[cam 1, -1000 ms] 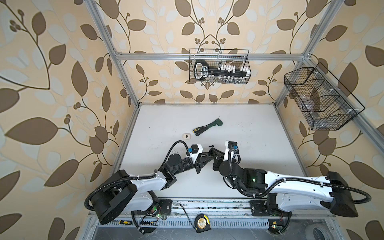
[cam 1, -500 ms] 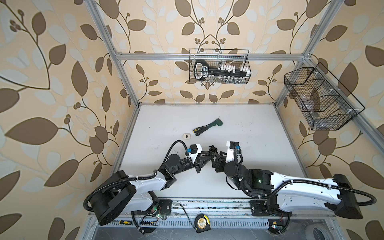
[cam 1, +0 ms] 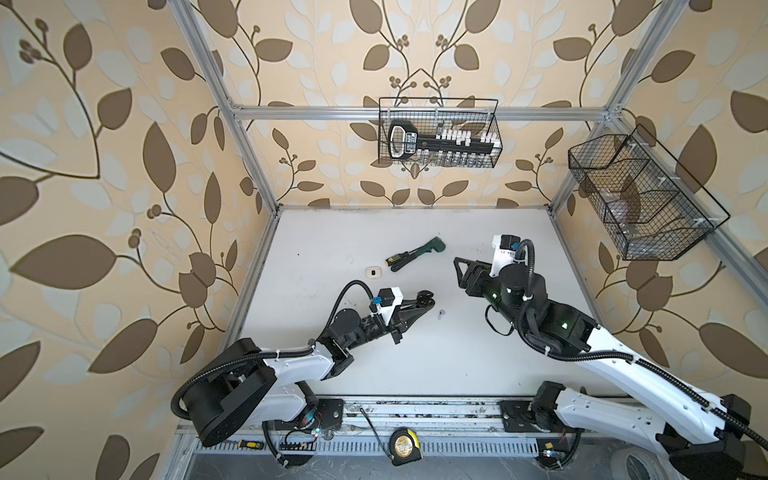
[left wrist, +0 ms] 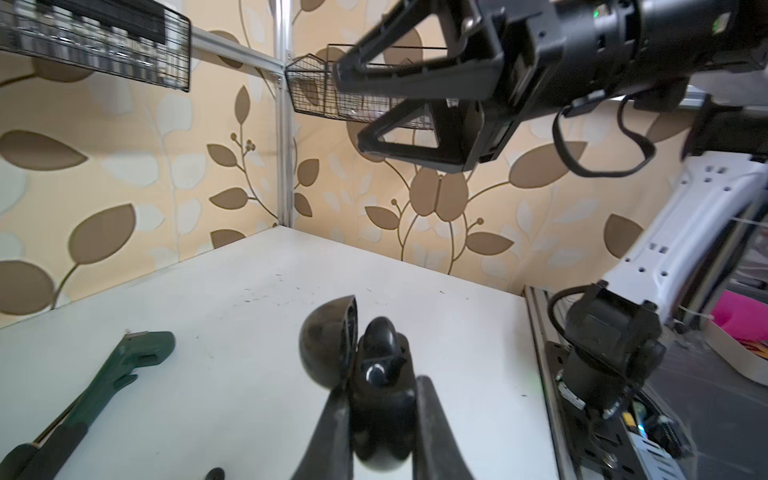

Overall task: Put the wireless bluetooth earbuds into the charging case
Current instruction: 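Open the right gripper and lift it away from the case, then move the open right gripper down over the second black earbud on the table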

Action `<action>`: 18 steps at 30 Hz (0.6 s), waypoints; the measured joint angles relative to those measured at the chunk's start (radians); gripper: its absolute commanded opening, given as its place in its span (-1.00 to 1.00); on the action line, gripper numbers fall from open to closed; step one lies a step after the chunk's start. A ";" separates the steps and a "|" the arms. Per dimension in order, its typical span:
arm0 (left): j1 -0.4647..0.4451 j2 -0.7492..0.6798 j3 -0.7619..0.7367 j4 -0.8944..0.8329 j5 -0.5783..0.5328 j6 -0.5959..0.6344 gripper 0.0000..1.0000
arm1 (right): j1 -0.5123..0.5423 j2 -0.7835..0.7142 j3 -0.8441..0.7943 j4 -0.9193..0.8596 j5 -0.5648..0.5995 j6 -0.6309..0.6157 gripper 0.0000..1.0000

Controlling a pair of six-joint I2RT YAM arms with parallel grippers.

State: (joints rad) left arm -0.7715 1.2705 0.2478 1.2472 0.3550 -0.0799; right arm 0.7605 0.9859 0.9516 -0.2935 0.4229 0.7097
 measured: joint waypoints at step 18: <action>0.034 0.111 -0.048 0.089 -0.232 -0.028 -1.00 | -0.087 0.572 0.011 0.013 -0.154 -0.129 0.45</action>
State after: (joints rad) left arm -0.7380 1.3815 0.2001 1.3365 0.1226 -0.1081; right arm 0.6739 1.5578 0.9627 -0.2810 0.2687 0.5812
